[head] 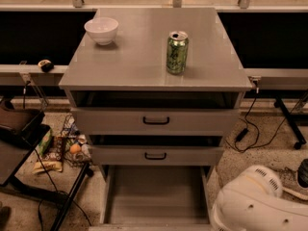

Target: Close bottom drawer

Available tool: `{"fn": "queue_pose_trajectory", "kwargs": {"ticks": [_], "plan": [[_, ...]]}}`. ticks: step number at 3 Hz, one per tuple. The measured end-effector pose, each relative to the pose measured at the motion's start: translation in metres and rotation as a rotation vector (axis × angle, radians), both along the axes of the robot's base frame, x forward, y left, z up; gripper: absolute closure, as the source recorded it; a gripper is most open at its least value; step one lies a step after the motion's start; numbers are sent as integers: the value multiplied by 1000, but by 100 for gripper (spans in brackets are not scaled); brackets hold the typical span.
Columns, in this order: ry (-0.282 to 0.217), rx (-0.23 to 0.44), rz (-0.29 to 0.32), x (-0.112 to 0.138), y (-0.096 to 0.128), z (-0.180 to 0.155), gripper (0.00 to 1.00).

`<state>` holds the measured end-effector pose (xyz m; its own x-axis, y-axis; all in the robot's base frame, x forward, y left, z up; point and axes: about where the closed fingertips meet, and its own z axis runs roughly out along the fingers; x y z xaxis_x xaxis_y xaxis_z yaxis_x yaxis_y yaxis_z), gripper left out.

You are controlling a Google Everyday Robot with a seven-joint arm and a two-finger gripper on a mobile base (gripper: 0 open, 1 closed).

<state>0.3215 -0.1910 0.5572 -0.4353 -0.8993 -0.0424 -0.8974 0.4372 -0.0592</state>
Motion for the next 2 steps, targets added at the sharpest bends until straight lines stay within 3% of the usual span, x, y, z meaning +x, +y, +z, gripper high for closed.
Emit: {"fn": "queue_pose_trajectory", "kwargs": {"ticks": [1, 2], "plan": [[46, 54, -15, -9, 8, -75, 0], [104, 104, -15, -8, 18, -154, 27]]}}
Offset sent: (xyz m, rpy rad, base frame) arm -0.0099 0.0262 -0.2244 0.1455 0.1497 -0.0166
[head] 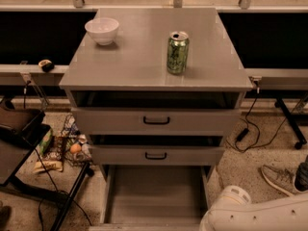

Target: Close bottom drawer

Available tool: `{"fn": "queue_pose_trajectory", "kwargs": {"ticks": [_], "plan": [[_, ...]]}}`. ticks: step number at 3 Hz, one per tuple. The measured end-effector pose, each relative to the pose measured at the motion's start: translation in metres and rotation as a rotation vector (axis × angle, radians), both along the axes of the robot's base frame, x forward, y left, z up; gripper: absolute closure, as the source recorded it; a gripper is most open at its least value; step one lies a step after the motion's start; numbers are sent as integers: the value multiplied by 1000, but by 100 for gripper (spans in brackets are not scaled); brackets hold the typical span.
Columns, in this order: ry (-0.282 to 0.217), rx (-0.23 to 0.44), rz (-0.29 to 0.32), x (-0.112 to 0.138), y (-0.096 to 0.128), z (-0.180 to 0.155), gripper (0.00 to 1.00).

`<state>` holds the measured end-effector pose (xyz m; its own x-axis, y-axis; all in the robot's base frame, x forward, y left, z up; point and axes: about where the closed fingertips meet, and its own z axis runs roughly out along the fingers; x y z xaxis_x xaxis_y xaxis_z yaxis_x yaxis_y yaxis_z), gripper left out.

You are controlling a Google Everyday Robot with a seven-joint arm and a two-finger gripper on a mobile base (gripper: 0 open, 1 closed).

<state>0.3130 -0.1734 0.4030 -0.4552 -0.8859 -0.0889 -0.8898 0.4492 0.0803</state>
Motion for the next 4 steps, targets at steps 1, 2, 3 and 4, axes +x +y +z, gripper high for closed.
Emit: {"fn": "queue_pose_trajectory", "kwargs": {"ticks": [1, 2, 3, 4], "plan": [[32, 18, 6, 1, 8, -40, 50], [45, 21, 13, -4, 9, -48, 73], [53, 27, 13, -5, 10, -52, 100], [121, 72, 12, -15, 20, -91, 100]]}}
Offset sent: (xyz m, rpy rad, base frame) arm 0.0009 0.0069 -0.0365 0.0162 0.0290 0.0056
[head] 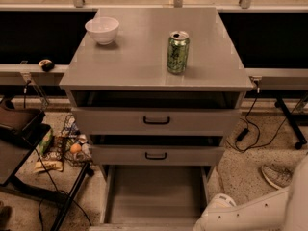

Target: Close bottom drawer

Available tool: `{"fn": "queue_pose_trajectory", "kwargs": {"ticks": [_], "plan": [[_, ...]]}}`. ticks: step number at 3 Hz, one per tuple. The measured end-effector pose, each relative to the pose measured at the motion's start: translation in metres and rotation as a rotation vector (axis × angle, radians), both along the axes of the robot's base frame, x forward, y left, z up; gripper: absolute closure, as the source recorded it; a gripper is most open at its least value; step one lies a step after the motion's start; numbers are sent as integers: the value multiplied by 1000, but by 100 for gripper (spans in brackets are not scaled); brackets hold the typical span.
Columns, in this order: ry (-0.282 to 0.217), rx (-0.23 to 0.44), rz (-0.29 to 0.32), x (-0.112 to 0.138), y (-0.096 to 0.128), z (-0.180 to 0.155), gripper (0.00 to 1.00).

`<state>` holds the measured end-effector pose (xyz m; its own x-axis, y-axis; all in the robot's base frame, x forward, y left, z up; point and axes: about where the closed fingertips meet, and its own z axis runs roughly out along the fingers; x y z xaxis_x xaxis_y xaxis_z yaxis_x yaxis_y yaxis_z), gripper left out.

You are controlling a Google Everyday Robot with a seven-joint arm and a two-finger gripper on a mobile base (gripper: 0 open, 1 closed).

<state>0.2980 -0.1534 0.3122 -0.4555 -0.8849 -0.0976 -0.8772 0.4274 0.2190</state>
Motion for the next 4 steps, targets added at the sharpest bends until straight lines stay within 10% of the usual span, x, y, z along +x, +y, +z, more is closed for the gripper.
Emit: {"fn": "queue_pose_trajectory", "kwargs": {"ticks": [2, 4], "plan": [[10, 117, 7, 2, 15, -140, 100], [-78, 97, 34, 39, 6, -193, 100]]}}
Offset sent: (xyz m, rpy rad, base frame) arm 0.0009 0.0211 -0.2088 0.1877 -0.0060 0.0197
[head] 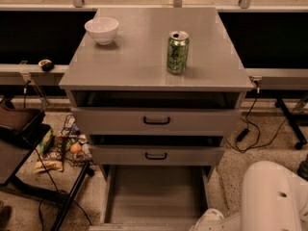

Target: Close bottom drawer

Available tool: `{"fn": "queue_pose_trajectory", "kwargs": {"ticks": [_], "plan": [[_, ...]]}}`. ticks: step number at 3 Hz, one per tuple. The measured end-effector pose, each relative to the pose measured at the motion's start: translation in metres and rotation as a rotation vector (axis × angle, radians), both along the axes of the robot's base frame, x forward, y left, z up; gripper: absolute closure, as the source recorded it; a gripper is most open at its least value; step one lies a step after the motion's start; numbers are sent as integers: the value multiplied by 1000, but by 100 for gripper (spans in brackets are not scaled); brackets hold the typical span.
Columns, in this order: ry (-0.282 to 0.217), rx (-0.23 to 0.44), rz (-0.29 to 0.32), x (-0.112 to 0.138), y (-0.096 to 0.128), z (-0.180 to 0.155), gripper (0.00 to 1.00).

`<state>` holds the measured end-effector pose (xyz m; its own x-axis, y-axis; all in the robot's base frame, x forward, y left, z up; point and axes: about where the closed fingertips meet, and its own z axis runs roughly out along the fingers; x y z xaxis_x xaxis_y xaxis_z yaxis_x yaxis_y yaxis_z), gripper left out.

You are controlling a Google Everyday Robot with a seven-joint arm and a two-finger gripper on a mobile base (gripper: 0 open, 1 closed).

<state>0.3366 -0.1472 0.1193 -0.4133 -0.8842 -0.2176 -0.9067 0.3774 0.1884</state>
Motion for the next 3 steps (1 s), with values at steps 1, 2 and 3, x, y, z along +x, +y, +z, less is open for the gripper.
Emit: {"fn": "queue_pose_trajectory", "kwargs": {"ticks": [1, 2, 3], "plan": [[-45, -23, -40, 18, -6, 10, 100], [-115, -47, -33, 35, -12, 22, 100], [-211, -30, -132, 57, -5, 42, 100]]}}
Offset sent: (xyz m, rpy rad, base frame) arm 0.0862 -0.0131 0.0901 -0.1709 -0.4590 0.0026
